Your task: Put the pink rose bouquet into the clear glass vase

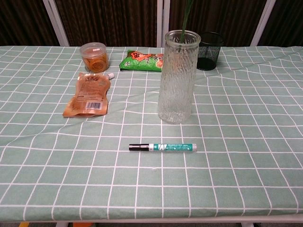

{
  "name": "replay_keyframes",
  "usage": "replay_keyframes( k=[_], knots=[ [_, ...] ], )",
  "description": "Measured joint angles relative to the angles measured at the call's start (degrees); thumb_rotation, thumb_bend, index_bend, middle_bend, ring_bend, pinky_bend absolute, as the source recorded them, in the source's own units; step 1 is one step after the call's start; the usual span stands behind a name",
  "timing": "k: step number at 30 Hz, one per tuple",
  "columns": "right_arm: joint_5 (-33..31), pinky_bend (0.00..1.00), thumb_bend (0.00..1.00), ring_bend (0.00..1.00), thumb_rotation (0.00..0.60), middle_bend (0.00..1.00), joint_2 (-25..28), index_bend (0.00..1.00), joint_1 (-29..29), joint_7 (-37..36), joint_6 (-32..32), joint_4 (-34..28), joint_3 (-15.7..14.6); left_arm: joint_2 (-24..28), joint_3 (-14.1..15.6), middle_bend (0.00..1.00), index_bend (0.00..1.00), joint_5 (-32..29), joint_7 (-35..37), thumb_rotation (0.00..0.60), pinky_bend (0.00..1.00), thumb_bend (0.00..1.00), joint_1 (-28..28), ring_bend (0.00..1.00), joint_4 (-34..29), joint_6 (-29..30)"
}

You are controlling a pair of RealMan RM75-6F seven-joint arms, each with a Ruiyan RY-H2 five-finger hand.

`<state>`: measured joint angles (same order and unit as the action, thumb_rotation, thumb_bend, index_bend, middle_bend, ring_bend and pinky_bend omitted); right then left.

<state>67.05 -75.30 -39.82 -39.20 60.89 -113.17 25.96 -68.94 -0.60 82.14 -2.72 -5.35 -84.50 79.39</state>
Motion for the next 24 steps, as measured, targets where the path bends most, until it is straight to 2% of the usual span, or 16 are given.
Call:
replay_keyframes(
  k=[7,10,12,19,22,24],
  knots=[
    [-0.2,0.37,0.2,0.25,0.6,0.45,-3.1,0.62,-0.6,-1.5,-1.3,5.7,-0.9,-0.1,0.0,0.0,0.12,-0.5,0.7,0.6,0.14,0.0,0.1,0.0,0.9,-0.4],
    [-0.5,0.37,0.18,0.25,0.6,0.45,-4.7,0.57,-1.0,-3.1,-2.7,9.1,-1.4,0.1,0.0,0.0,0.12,-0.5,0.9,0.6,0.14,0.0,0.3,0.0,0.9,-0.2],
    [-0.7,0.36,0.16,0.24,0.6,0.44,-5.5,0.5,-1.3,-5.0,-4.3,11.3,-1.6,0.1,-0.1,0.0,0.12,-0.7,1.2,0.6,0.14,0.0,0.3,0.0,1.1,-0.3],
    [2.4,0.26,0.08,0.16,0.6,0.37,-7.4,0.37,-2.1,-11.6,-9.1,17.7,-2.8,0.1,-0.2,0.0,0.12,-1.0,1.6,0.6,0.14,0.0,0.4,0.0,1.5,-0.3],
    [5.0,0.11,0.0,0.05,0.6,0.25,-7.5,0.17,-2.5,-12.8,-10.3,19.0,-3.6,0.0,-0.2,0.0,0.12,-1.1,1.8,0.6,0.14,0.0,0.5,0.0,1.8,-0.5],
    [7.6,0.01,0.0,0.0,0.6,0.13,-7.0,0.02,-2.6,-13.9,-10.7,19.4,-4.2,0.0,-0.2,0.0,0.12,-1.1,1.9,0.6,0.14,0.0,0.5,0.0,1.8,-0.4]
  ],
)
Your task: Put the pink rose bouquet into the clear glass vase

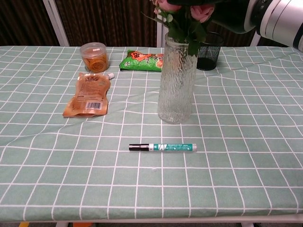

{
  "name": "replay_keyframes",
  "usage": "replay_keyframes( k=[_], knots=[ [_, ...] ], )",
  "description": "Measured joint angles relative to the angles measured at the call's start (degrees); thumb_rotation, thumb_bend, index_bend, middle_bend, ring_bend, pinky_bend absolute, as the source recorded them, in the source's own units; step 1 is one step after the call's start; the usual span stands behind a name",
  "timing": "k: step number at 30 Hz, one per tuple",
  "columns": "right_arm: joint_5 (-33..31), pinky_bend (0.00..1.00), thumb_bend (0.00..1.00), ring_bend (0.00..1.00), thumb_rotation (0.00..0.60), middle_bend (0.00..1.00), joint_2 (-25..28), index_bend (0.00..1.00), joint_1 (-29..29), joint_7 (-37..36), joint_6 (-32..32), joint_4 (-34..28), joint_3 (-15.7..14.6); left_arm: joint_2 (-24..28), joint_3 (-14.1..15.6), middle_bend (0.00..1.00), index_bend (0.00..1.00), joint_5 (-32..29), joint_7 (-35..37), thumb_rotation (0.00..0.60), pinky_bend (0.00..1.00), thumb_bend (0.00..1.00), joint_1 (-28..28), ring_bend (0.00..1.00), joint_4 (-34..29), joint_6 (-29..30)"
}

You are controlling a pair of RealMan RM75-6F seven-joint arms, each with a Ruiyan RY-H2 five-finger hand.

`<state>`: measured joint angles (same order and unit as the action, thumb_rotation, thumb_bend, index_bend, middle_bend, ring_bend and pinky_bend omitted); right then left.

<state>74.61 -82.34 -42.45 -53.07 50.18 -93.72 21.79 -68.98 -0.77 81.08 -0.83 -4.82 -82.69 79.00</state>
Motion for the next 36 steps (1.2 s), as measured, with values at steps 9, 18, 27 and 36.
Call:
replay_keyframes(
  k=[9,18,27,36],
  knots=[
    [7.5,0.0,0.0,0.0,0.6,0.0,4.9,0.0,0.6,-1.2,1.7,0.7,-2.5,0.1,-0.3,0.0,0.12,0.0,-0.2,0.6,0.14,0.0,0.1,0.0,-0.4,0.3],
    [8.9,0.0,0.0,0.0,0.6,0.0,15.1,0.0,4.6,5.2,2.3,-2.6,-7.9,-0.2,-0.4,0.0,0.12,0.3,-1.0,0.6,0.14,0.0,-0.2,0.0,-0.9,0.4],
    [7.9,0.0,0.0,0.0,0.6,0.0,20.1,0.0,11.5,25.1,7.0,-1.4,-13.4,-0.1,-0.7,0.0,0.12,1.1,-1.1,0.6,0.14,0.0,-0.9,0.0,-1.4,0.4],
    [5.8,0.0,0.01,0.0,0.6,0.0,11.2,0.0,25.4,47.0,28.8,7.5,-17.7,-0.3,-1.3,0.0,0.11,2.6,0.9,0.6,0.14,0.0,-1.5,0.0,-1.0,1.5]
  ],
)
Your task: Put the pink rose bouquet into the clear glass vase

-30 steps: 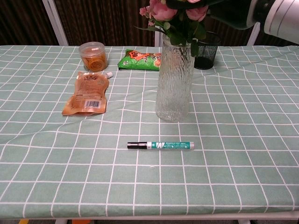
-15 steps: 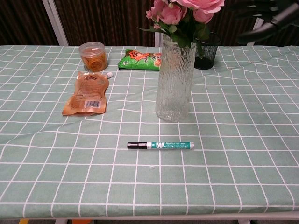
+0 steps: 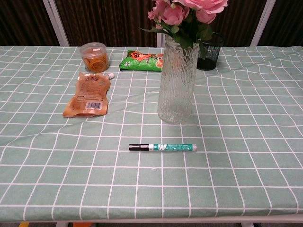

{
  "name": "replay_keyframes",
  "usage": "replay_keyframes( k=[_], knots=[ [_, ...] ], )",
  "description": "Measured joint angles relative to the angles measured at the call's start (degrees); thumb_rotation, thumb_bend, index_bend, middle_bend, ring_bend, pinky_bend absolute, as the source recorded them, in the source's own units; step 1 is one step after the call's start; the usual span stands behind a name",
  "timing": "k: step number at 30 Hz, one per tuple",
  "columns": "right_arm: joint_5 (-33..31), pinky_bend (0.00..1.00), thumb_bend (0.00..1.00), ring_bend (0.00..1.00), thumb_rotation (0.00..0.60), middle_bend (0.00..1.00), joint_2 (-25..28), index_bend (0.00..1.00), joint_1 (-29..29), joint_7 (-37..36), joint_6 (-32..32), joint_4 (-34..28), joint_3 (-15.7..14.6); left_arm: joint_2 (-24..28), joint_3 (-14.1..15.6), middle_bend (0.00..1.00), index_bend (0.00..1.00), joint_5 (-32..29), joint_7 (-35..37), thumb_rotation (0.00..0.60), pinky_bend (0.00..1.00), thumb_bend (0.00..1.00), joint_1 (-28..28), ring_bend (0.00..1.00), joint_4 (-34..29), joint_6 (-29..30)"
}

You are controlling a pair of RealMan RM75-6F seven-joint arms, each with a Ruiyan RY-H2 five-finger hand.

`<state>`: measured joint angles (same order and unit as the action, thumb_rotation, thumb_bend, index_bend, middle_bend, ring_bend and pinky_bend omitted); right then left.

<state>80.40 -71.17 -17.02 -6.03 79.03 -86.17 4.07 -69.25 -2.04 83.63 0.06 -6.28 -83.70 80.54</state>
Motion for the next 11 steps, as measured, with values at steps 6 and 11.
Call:
replay_keyframes(
  k=[6,11],
  knots=[
    [0.0,0.0,0.02,0.0,0.6,0.0,-10.0,0.0,7.9,3.8,9.2,12.9,-2.4,-0.6,0.4,0.0,0.11,1.7,0.4,0.6,0.14,0.0,-0.2,0.0,0.0,0.7],
    [0.9,0.0,0.02,0.0,0.6,0.0,-13.4,0.0,13.2,4.1,13.8,18.5,-4.1,-1.3,1.0,0.0,0.11,2.9,0.4,0.6,0.14,0.0,0.2,0.0,0.6,2.1]
  ],
)
